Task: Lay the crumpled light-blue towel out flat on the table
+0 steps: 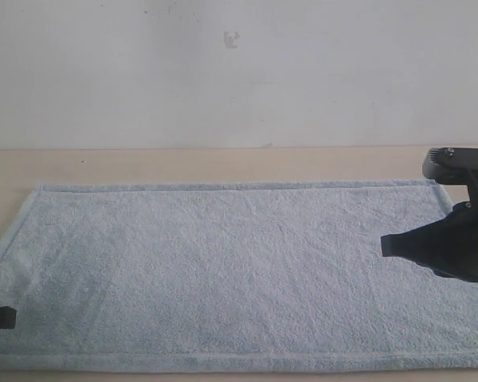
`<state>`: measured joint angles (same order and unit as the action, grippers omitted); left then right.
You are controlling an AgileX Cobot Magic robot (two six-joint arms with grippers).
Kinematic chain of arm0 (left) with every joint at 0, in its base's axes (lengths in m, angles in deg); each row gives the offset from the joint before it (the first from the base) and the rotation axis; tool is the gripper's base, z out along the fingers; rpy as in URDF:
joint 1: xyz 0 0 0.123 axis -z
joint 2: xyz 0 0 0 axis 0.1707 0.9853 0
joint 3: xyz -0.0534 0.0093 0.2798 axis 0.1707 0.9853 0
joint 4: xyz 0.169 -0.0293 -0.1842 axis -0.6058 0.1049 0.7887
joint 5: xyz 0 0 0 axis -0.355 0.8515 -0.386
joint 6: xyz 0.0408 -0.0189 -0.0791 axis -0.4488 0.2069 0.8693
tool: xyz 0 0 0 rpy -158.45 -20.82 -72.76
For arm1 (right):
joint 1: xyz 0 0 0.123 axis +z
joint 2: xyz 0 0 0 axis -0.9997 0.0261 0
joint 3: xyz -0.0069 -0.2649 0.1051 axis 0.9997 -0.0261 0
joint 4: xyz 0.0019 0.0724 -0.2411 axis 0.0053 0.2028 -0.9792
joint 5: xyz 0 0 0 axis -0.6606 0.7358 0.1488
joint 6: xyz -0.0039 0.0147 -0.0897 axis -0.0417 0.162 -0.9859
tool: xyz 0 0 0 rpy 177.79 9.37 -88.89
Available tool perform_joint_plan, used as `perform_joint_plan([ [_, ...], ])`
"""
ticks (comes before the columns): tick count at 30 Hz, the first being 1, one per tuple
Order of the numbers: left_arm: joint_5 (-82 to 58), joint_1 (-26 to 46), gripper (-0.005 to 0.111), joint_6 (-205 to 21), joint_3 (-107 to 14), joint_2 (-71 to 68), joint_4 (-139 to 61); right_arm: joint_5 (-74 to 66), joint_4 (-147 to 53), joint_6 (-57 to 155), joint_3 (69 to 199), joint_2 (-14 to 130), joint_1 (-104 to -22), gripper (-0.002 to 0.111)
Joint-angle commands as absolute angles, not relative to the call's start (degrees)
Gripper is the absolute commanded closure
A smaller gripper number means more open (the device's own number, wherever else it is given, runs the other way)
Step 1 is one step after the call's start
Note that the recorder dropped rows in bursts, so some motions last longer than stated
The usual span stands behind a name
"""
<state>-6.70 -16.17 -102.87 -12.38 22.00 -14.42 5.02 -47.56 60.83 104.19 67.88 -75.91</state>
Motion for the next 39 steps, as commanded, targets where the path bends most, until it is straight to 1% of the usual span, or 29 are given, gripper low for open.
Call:
perform_joint_plan([
  [1, -8.4, -15.9, 0.103, -102.3, -12.2, 22.5, -14.3, 4.7, -47.5, 60.7, 104.1, 67.4, -75.8, 0.108],
  [14, -7.6, -15.9, 0.103, -102.3, -12.2, 16.8, -14.3, 4.6, -47.5, 60.7, 104.1, 67.4, -75.8, 0.108],
  [20, -7.1, -15.9, 0.103, -102.3, -12.2, 18.2, -14.5, 4.6, -47.5, 60.7, 104.1, 67.4, -75.8, 0.108],
  [27, -7.8, -16.0, 0.103, -102.3, -11.7, 22.9, -15.8, 4.6, -47.5, 60.7, 104.1, 67.4, -75.8, 0.108],
  [33, -8.8, -16.7, 0.103, -102.2, -11.7, 23.1, -15.8, 4.6, -47.5, 60.7, 104.1, 67.4, -75.8, 0.108],
  [36, -8.7, -16.8, 0.103, -100.7, -12.0, 21.6, -15.5, 4.6, -47.5, 60.7, 104.1, 67.4, -75.8, 0.108],
  [39, -8.2, -16.7, 0.103, -100.6, -12.1, 16.9, -15.5, 4.3, -47.5, 60.7, 104.1, 67.4, -75.8, 0.108],
])
